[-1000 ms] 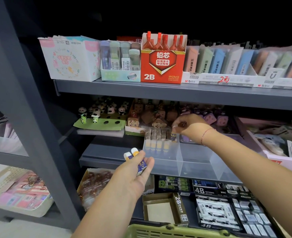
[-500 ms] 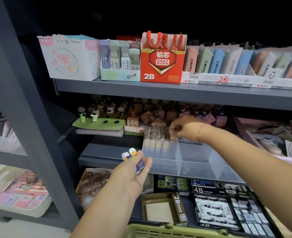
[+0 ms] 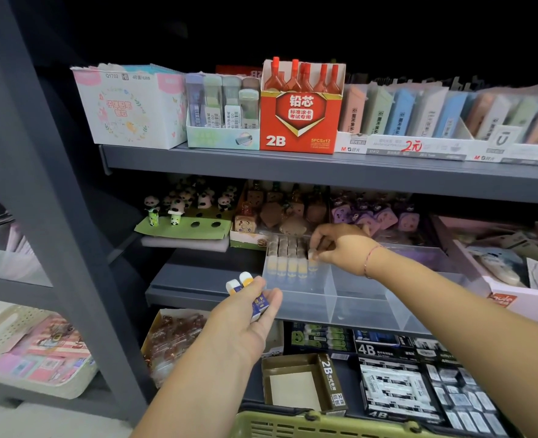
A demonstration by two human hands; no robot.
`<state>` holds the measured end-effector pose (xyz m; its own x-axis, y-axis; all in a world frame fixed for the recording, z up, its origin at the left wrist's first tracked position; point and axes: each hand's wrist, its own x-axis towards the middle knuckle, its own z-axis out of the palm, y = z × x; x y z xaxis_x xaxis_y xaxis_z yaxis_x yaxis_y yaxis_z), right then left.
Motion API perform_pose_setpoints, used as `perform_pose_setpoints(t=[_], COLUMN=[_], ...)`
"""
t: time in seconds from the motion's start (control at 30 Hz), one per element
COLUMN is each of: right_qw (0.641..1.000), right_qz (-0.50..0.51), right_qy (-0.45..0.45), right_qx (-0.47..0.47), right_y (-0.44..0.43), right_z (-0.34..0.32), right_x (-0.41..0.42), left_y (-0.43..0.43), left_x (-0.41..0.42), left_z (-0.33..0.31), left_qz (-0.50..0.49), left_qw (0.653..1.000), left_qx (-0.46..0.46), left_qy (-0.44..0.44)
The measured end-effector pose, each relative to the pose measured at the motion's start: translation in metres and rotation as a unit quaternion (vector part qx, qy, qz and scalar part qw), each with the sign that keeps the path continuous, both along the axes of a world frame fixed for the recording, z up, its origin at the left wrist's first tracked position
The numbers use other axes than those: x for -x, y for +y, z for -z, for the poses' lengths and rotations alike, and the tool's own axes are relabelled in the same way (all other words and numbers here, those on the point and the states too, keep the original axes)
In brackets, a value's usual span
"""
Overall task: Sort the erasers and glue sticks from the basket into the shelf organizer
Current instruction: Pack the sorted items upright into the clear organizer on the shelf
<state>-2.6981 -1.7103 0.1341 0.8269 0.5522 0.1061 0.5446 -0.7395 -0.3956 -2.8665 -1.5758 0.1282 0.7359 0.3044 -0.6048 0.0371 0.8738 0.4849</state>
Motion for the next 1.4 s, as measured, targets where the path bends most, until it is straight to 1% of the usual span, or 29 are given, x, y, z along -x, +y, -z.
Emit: perform_pose_setpoints(t=[0.07,0.17,0.37,0.53,0.63,0.73,0.83,0.87,0.9,0.93,0.97,1.0,1.03,1.1,1.17,1.2,1.27,1.33,1.37,1.4], right_qw=[1.000,1.000,0.991,0.987,0.987,0.991,0.993,0.995,0.999,0.999,0.989,0.971,0.956,0.939,0.933,0.930,0.917,0.906,0.910,0.920], right_qz=[0.006,0.011,0.015,0.002,-0.007,-0.003,0.005,0.000,-0.017,-0.037,-0.063,-0.090,-0.114,-0.151,-0.148,-0.131,-0.070,0.017,0.056,0.084], right_qy=[0.001,-0.014,-0.044,-0.017,0.016,0.029,0.003,-0.013,-0.015,0.015,0.081,0.160,0.222,0.280,0.292,0.296,0.299,0.259,0.223,0.191], right_qx=[-0.002,0.021,0.127,0.160,0.159,0.132,0.122,0.098,0.047,-0.028,-0.104,-0.150,-0.157,-0.134,-0.150,-0.175,-0.253,-0.334,-0.344,-0.331], right_y=[0.000,-0.001,0.006,0.002,0.001,-0.001,-0.005,-0.006,-0.006,-0.005,-0.004,-0.002,-0.001,-0.001,-0.003,-0.005,-0.008,-0.014,-0.018,-0.021], right_z=[0.001,-0.001,-0.006,-0.012,-0.015,-0.013,-0.010,-0.011,-0.013,-0.016,-0.020,-0.025,-0.028,-0.030,-0.030,-0.032,-0.038,-0.042,-0.042,-0.039], right_x=[0.000,0.002,0.010,0.014,0.015,0.011,0.012,0.016,0.022,0.030,0.038,0.048,0.057,0.066,0.064,0.059,0.047,0.029,0.018,0.008], left_y=[-0.001,-0.001,-0.002,-0.002,-0.004,-0.007,-0.010,-0.010,-0.011,-0.011,-0.011,-0.011,-0.012,-0.015,-0.018,-0.018,-0.017,-0.014,-0.012,-0.011], left_x=[0.000,0.000,0.000,0.002,0.002,0.002,0.003,0.003,0.003,0.003,0.003,0.004,0.004,0.004,0.005,0.005,0.005,0.004,0.004,0.003], left_z=[0.000,0.000,0.000,0.000,-0.002,-0.005,-0.007,-0.007,-0.007,-0.006,-0.005,-0.005,-0.005,-0.004,-0.005,-0.006,-0.007,-0.006,-0.005,-0.005], left_qz=[0.002,0.003,0.005,0.006,0.009,0.026,0.062,0.074,0.088,0.103,0.123,0.146,0.170,0.201,0.217,0.218,0.208,0.188,0.178,0.171], left_qw=[1.000,1.000,1.000,1.000,1.000,1.000,0.998,0.996,0.995,0.993,0.989,0.984,0.978,0.968,0.962,0.961,0.964,0.969,0.971,0.972], left_qx=[-0.001,-0.002,-0.007,-0.008,-0.012,-0.016,-0.020,-0.022,-0.026,-0.034,-0.049,-0.071,-0.093,-0.121,-0.136,-0.139,-0.140,-0.153,-0.158,-0.159], left_qy=[0.001,0.003,0.001,0.004,0.003,-0.006,-0.024,-0.031,-0.040,-0.050,-0.061,-0.071,-0.078,-0.087,-0.093,-0.094,-0.087,-0.054,-0.033,-0.016])
